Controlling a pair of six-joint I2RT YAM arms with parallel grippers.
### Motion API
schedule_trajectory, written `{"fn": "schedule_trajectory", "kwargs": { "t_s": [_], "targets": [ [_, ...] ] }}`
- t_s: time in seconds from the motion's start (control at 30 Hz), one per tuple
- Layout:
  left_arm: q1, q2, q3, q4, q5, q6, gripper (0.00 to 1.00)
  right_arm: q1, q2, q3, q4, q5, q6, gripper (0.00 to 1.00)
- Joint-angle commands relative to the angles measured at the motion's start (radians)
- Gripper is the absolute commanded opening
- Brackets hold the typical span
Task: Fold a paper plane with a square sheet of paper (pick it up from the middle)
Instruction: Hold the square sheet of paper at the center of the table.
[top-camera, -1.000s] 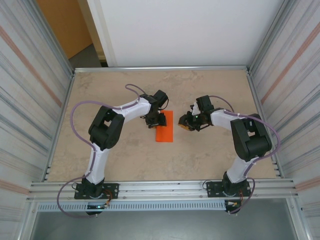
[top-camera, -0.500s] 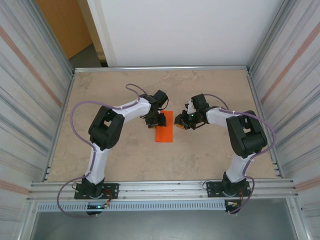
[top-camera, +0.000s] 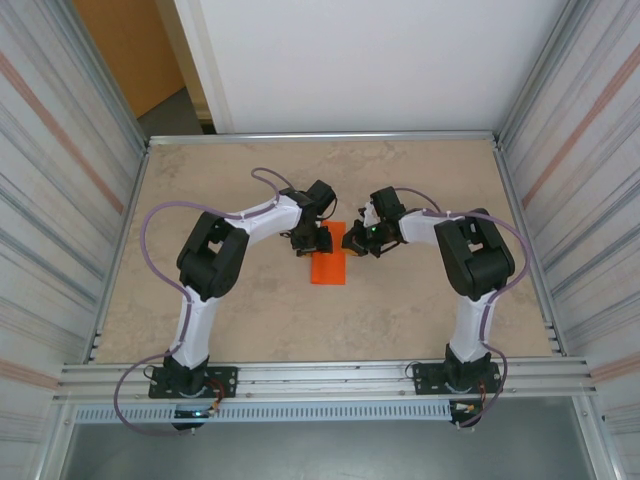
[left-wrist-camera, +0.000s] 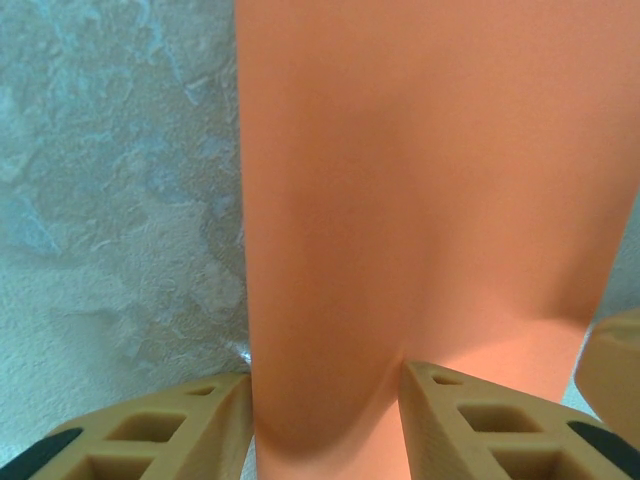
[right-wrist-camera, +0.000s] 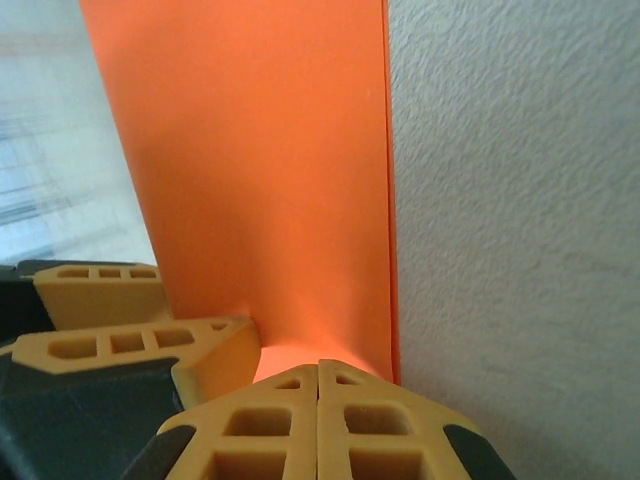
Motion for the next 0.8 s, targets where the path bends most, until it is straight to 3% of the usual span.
{"fn": "schedule_trajectory", "kwargs": {
  "t_s": [0.0,0.5,0.77],
  "targets": [
    [-0.039,0.191,-0.110,0.043,0.073,0.009,0.44,0.009,0.031,0.027,0.007,-0.028,0.003,0.05],
    [-0.037,0.176,-0.126,0.059,0.079,0.005,0.44,0.025,0.093,0.006,-0.042,0.026,-0.016,0.03],
    [-0.011,0.074,-0.126,0.078,0.113,0.008,0.44,0.008,0.158,-0.056,-0.066,0.074,-0.044,0.02]
  ]
}}
